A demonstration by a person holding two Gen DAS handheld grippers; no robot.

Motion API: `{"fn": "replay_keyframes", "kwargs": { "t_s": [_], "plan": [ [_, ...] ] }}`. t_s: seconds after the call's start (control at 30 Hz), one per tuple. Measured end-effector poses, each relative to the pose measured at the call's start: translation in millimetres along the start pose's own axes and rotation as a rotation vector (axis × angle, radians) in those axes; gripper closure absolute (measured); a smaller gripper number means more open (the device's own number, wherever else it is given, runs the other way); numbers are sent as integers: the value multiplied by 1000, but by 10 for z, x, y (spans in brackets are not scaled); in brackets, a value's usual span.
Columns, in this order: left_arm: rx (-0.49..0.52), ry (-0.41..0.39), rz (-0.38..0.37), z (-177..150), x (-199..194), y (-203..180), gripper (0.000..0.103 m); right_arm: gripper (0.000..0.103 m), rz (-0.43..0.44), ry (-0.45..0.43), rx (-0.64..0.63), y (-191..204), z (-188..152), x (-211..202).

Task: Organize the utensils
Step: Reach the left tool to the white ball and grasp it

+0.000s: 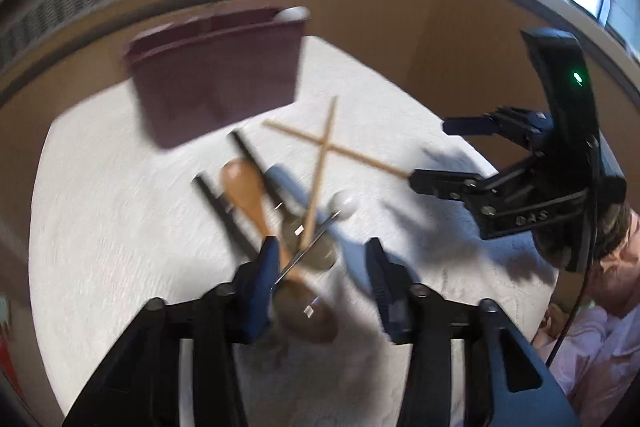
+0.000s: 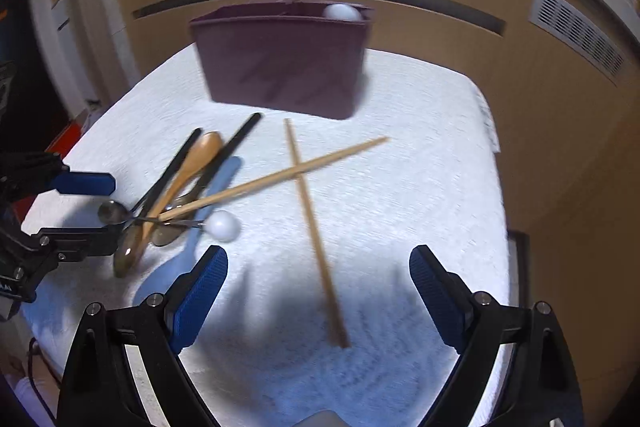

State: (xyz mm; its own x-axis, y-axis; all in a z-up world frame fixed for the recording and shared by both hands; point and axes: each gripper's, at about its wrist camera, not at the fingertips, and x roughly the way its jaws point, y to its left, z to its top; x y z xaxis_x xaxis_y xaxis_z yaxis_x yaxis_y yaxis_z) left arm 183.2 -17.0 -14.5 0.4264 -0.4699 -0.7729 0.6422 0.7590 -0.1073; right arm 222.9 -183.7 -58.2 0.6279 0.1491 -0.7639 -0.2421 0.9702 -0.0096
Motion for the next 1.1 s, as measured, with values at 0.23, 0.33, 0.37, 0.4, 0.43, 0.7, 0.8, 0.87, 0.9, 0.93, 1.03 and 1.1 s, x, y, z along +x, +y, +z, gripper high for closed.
{"fn": "replay_keyframes", "kwargs": {
  "t_s": [0.23,0.33,0.37,0.4,0.43,0.7,0.8,0.87,0.9,0.93,1.03,1.1],
  "plan": [
    [178,137,8,363,486,-193,62,12,-29,-31,128,-330,-113,-79],
    [187,210,25,403,672,-166,70,12,-8,-44,157,-397,-182,-108],
    [199,212,45,424,691,-178,70,12,-1,-46,164,-411,-197,-102],
    [204,227,49,446,731,-186,70,12,4,-49,169,-423,-209,-97],
    [207,234,50,461,746,-193,70,12,7,-51,173,-433,-218,-87],
    [288,260,78,410,819,-321,72,12,13,-53,187,-449,-243,-32],
    [244,264,79,424,864,-255,72,12,13,-53,188,-437,-239,-36],
    [232,271,71,426,896,-263,74,12,11,-52,187,-432,-240,-34],
    [227,277,69,406,925,-274,77,12,8,-50,186,-431,-242,-32],
    [224,266,75,380,935,-285,79,12,6,-48,188,-435,-245,-30],
    [157,217,96,327,894,-235,80,12,-5,-39,198,-447,-245,-17],
    [74,151,113,270,756,-170,80,12,-24,-35,201,-441,-241,-17]
  ]
}}
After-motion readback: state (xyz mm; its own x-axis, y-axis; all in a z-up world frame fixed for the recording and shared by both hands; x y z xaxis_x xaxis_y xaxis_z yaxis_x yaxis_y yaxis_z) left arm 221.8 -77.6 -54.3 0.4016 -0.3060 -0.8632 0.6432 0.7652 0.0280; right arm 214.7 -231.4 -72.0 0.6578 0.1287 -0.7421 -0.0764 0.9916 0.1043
